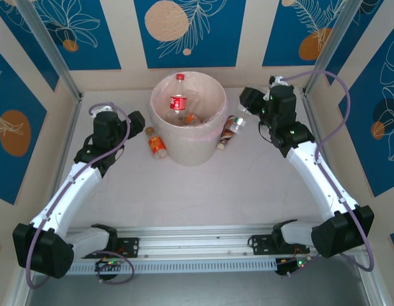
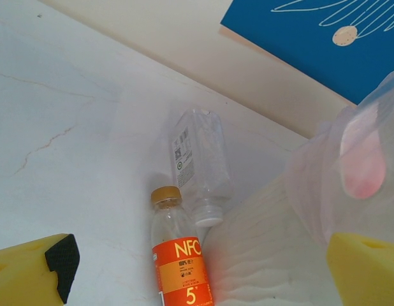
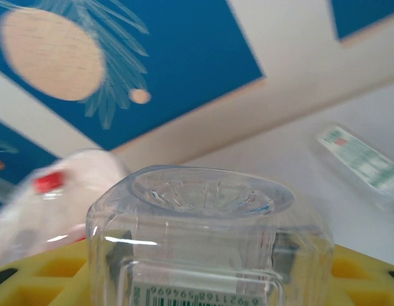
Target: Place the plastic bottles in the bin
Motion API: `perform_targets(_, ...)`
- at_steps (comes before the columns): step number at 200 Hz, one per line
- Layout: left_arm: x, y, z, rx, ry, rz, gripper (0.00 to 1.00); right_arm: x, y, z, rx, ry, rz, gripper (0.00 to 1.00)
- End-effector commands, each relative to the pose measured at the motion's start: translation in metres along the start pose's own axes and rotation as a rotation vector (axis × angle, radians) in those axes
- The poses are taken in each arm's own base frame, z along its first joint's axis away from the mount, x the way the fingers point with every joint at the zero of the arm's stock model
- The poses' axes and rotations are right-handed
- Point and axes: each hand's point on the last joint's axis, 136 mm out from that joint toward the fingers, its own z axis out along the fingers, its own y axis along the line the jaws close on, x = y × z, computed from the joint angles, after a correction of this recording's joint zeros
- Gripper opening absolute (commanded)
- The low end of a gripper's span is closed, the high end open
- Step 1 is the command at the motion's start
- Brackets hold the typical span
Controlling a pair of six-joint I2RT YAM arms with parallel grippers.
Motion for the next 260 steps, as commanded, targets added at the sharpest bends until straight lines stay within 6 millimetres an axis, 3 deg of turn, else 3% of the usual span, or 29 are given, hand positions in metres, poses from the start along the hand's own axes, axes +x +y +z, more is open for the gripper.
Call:
perform_targets(1,-0.005,0.007,-0.001,-0.020,-0.018,-0.019,1.00,-0.025,0.053,-0.006,-0.156,-0.042,-0.075,0.44)
perform_targets(30,-0.005,0.008,-0.002,-0.018,-0.023,-0.021,1.00,-0.027,0.104,0.000,-0.297,-0.033,-0.138,0.44)
perform_targets(76,-0.002,0.008,-0.002,-0.017,-0.001,-0.006,1.00,-0.004,0.147,0.025,-0.373,0.048,-0.211,0.44)
perform_targets(98,0.000,0.008,-0.001,-0.016,0.001,-0.004,1.00,0.012,0.155,0.040,-0.369,0.088,-0.249,0.44)
perform_targets(147,0.000,0.008,0.000,-0.013,0.002,-0.001,1.00,0.050,0.146,0.079,-0.311,0.187,-0.262,0.45)
perform_targets(182,0.000,0.008,0.000,-0.015,0.004,0.000,1.00,0.075,0.155,0.094,-0.318,0.255,-0.259,0.47)
perform_targets(198,0.000,0.008,0.000,-0.015,0.005,-0.002,1.00,0.088,0.156,0.102,-0.284,0.272,-0.270,0.55)
perform_targets(213,0.000,0.009,0.001,-0.017,0.007,-0.003,1.00,0.094,0.156,0.106,-0.252,0.283,-0.279,0.70)
perform_targets(232,0.000,0.009,0.001,-0.018,0.008,-0.001,1.00,0.085,0.150,0.103,-0.201,0.252,-0.267,0.85)
perform_targets(239,0.000,0.009,0.001,-0.017,0.008,0.001,1.00,0.080,0.148,0.100,-0.194,0.234,-0.264,1.00)
perform_targets(260,0.000,0.010,0.002,-0.019,0.007,0.001,1.00,0.063,0.145,0.086,-0.195,0.175,-0.259,0.99)
